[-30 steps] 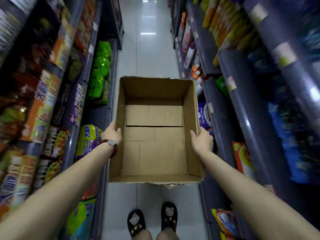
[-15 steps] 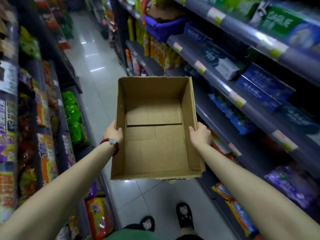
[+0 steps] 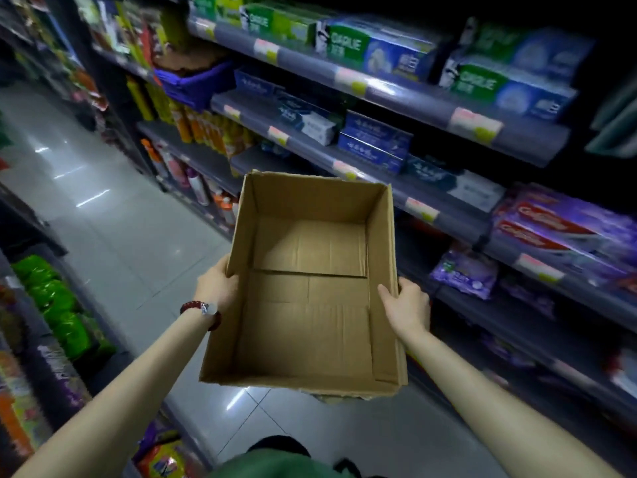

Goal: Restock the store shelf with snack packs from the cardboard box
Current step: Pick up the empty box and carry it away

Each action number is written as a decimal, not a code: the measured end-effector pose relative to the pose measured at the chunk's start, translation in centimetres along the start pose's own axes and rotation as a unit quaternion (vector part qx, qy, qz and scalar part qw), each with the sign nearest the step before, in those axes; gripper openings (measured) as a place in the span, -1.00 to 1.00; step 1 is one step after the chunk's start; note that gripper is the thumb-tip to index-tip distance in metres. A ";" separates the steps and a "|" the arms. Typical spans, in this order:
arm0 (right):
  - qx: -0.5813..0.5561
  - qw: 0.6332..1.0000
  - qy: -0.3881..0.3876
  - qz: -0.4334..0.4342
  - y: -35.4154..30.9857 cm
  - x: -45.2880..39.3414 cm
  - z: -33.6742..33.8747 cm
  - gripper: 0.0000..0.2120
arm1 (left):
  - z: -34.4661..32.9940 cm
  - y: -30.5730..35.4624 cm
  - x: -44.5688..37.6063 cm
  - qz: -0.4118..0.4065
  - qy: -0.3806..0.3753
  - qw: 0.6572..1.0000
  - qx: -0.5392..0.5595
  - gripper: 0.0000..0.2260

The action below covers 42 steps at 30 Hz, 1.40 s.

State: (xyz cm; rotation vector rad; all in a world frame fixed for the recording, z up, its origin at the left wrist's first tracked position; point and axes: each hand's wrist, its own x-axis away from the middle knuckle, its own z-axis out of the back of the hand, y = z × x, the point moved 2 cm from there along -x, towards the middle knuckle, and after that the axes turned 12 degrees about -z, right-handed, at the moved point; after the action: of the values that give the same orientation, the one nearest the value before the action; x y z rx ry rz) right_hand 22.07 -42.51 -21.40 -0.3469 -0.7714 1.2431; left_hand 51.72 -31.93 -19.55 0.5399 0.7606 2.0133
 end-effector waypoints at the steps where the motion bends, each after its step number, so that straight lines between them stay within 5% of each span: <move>1: -0.004 1.000 0.007 -0.005 1.3 0.2 0.7 -0.76 | -0.8 0.7 0.3 -0.007 -0.009 1.000 -0.002 -0.66; 9: 0.004 0.992 0.083 -0.099 9.3 1.8 5.1 -0.58 | -7.9 4.0 1.8 -0.061 -0.100 0.993 -0.022 -0.59; 26: -0.079 0.915 0.224 -0.327 20.4 9.8 7.8 -0.77 | -18.8 10.3 1.8 -0.235 -0.298 0.924 -0.050 -0.59; 42: -0.183 0.731 0.345 -0.560 31.5 21.7 9.6 -0.76 | -32.5 21.0 11.2 -0.433 -0.456 0.770 -0.108 -0.62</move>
State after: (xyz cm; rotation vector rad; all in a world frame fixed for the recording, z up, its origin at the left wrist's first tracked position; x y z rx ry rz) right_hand -4.54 -13.98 -27.08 -0.5049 -0.3987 -0.2334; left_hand 13.22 -40.94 -27.36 0.7498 0.0830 0.7698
